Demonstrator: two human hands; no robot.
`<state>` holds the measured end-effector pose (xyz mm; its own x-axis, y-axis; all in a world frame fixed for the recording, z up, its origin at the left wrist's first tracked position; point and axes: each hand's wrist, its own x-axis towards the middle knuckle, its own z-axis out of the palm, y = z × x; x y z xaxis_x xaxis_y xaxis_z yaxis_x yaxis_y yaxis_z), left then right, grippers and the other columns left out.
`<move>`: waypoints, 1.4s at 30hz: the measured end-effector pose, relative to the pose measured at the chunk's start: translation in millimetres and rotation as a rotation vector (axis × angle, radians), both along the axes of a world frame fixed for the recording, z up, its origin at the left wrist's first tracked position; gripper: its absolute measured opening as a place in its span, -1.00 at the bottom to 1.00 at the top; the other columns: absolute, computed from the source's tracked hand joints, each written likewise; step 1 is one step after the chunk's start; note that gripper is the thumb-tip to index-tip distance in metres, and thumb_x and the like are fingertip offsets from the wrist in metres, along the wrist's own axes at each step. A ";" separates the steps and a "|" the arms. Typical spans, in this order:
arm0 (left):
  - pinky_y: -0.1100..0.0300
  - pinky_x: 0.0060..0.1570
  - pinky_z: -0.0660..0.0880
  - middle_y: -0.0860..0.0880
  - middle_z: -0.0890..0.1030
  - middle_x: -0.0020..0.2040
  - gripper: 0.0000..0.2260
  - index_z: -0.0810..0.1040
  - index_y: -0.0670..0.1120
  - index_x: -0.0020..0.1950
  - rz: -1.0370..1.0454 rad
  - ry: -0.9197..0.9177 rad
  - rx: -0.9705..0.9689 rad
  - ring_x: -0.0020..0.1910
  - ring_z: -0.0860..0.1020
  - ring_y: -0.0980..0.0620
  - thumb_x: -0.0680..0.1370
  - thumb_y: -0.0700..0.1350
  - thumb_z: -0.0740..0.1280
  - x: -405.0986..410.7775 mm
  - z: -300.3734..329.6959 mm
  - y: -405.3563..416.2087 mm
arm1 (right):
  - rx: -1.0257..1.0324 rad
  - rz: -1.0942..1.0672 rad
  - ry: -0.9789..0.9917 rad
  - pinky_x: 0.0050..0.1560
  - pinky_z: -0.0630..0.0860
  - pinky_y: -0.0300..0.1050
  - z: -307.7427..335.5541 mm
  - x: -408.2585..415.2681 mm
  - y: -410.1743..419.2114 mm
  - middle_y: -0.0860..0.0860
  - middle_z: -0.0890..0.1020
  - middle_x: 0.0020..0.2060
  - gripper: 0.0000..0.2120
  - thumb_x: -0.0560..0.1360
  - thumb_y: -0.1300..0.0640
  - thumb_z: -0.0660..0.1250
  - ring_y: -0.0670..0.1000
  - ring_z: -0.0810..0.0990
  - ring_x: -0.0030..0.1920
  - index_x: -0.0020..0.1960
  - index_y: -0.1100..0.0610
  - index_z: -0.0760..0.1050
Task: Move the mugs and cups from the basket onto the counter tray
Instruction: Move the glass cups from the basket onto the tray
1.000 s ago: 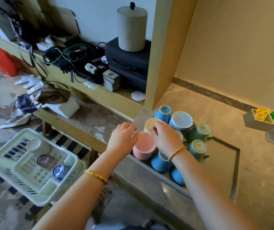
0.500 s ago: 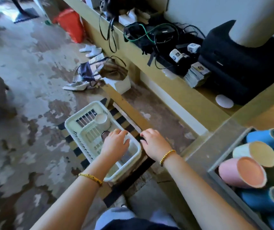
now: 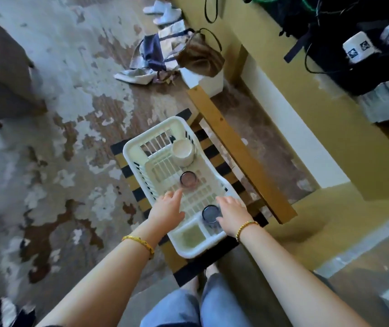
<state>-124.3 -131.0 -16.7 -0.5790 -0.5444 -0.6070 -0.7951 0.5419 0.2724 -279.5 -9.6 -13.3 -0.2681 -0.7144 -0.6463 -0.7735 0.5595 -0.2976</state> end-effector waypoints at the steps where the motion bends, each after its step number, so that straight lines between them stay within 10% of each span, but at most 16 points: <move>1: 0.02 0.23 0.39 -0.17 0.31 0.39 -0.39 0.06 -0.08 0.49 0.003 -0.012 0.011 0.32 0.34 -0.18 0.54 -0.01 0.29 -1.1 -7.2 -3.4 | 0.004 0.028 0.006 0.33 0.32 0.06 -7.4 -0.2 -4.1 0.09 0.30 0.38 -0.49 0.53 0.09 0.26 0.14 0.24 0.38 0.42 0.10 0.16; 10: -0.05 0.32 0.35 -0.22 0.01 0.53 -0.20 -0.11 0.00 0.53 0.036 -0.068 -0.033 0.45 0.17 -0.23 0.49 -0.02 0.37 -40.7 -70.5 -38.6 | 0.087 0.279 0.031 0.47 -0.08 0.11 -77.4 8.7 -9.7 0.12 0.05 0.50 -0.31 0.51 0.10 0.28 0.13 -0.09 0.51 0.50 0.08 -0.03; 25: -0.08 0.44 0.09 -0.16 -0.06 0.54 -0.35 -0.02 0.01 0.53 0.087 -0.020 -0.064 0.50 0.00 -0.18 0.54 -0.10 0.26 -58.9 -107.5 -14.0 | -0.126 0.356 0.125 0.33 -0.42 0.18 -92.8 -9.2 -12.2 0.02 0.43 0.26 -0.36 0.41 -0.03 0.39 0.05 0.33 0.34 0.38 0.09 0.21; 30: -0.02 0.39 0.24 -0.13 0.15 0.51 -0.41 0.13 -0.03 0.50 0.172 0.050 0.137 0.46 0.14 -0.16 0.48 -0.33 0.12 -50.3 -79.5 -6.9 | -0.137 0.051 -0.011 0.43 -0.27 0.19 -63.9 -16.3 -9.0 -0.08 0.40 0.32 -0.31 0.38 -0.22 0.37 -0.02 0.32 0.37 0.39 0.00 0.21; 34: 0.06 0.16 0.45 -0.14 0.40 0.36 -0.61 0.25 -0.08 0.45 0.283 0.132 0.309 0.23 0.47 -0.13 0.61 -0.15 0.10 -42.7 -42.7 -2.5 | -0.260 -0.449 -0.338 0.31 0.37 -0.08 -19.0 -19.7 -17.0 -0.05 0.43 0.25 -0.31 0.32 -0.09 0.49 -0.02 0.41 0.27 0.33 -0.01 0.25; 39: 0.06 0.22 0.43 -0.10 0.52 0.25 -0.60 0.39 -0.10 0.36 0.614 0.400 0.449 0.19 0.50 -0.05 0.62 0.08 0.07 -48.4 18.6 -2.3 | -0.418 -0.704 -0.550 -0.08 0.37 -0.51 37.2 -22.0 -31.1 -0.12 0.39 0.13 -0.38 0.37 -0.01 0.47 -0.15 0.40 0.11 0.31 -0.03 0.23; 42: 0.01 0.18 0.49 -0.08 0.51 0.25 -0.53 0.30 -0.02 0.41 0.803 0.570 0.577 0.15 0.52 -0.04 0.56 0.16 0.17 -55.9 53.1 -3.4 | -0.551 -0.827 -0.659 -0.04 0.45 -0.44 65.2 -19.3 -32.1 -0.10 0.46 0.14 -0.41 0.36 -0.06 0.46 -0.13 0.46 0.13 0.29 0.00 0.28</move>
